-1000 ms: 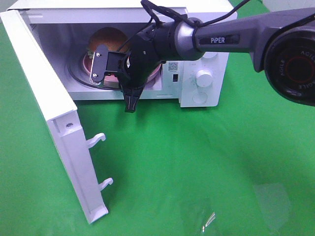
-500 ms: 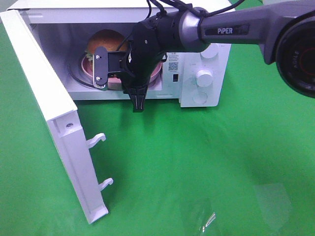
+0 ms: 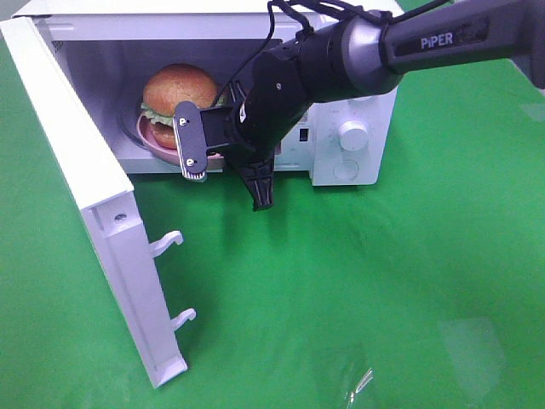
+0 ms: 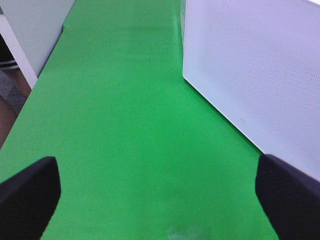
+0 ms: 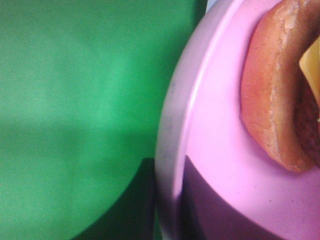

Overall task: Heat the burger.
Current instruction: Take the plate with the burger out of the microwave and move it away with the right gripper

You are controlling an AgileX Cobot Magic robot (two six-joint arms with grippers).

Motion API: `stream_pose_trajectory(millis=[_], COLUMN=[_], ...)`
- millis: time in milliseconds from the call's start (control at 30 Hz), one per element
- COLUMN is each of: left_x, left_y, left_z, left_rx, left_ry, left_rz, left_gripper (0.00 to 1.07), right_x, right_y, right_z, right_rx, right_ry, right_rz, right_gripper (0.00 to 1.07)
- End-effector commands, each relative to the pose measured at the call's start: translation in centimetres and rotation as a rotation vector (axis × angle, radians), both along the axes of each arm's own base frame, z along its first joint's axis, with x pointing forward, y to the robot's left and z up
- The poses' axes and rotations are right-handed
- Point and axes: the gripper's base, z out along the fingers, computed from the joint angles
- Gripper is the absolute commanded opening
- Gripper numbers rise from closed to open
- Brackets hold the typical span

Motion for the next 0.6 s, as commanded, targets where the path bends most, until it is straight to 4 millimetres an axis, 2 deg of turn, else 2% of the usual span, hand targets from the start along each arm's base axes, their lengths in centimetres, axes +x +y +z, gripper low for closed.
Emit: stream_pose_trajectory(millis=[33,600], left_x=[-0.2,-0.2], left_y=[0.0,0.0], left_z=[0.0,0.0], left_rx=[0.001,0.001], left_ry=[-0.022,-0.022], left_rz=[0.000,0.000], left_gripper=[0.98,0.98], right_x=[-0.3,-4.0], right_y=[-1.0,-3.5], right_z=[2.0,3.8], right_rx=[0.029,0.059], right_ry=[-0.076,-0.145], right_rz=[0.009,0.057], right_gripper=[0.00,0.00])
